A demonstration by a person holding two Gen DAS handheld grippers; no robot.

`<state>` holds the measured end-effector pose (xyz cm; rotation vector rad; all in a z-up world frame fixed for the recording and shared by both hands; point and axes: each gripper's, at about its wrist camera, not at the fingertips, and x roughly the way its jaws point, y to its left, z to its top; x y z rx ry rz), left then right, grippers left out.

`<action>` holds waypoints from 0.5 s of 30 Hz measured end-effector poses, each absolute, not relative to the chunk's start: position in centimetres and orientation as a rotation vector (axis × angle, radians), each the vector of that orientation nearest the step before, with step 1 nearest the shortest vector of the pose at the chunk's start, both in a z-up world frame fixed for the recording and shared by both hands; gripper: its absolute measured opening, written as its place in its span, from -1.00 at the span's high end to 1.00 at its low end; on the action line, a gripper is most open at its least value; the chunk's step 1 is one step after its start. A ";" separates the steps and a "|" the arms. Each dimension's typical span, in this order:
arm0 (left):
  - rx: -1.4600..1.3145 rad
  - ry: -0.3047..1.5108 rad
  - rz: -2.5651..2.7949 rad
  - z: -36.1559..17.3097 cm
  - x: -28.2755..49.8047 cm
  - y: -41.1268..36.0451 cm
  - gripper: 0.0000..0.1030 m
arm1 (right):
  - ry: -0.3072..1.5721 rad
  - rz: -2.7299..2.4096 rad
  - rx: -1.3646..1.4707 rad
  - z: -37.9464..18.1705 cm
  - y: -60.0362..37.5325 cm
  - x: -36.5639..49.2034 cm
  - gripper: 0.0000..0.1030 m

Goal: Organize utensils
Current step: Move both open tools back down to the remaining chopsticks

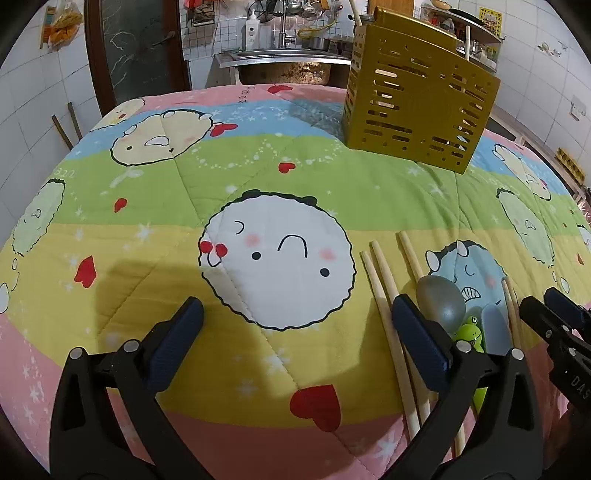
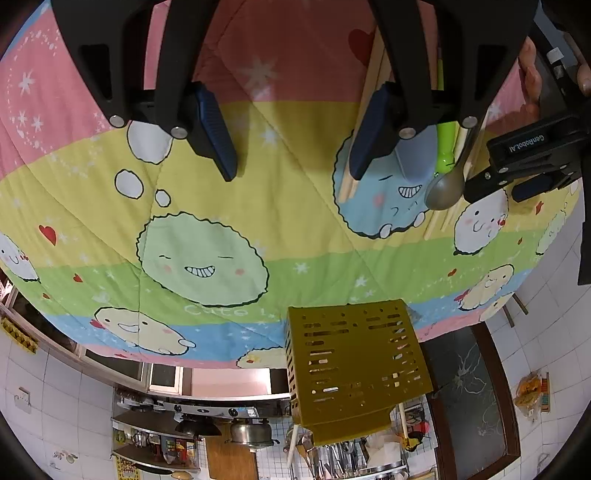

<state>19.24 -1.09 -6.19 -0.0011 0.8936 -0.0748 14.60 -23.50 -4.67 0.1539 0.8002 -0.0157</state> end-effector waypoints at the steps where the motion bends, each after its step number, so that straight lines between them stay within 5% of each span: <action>1: -0.001 0.894 -0.075 -6.2 19.3 -1.1 -0.92 | 0.797 -0.016 0.152 -4.6 -23.5 14.5 -0.22; 15: 0.032 0.908 -0.072 -6.4 19.1 -1.6 -0.92 | 0.833 -0.039 0.104 -4.6 -22.3 14.0 -0.21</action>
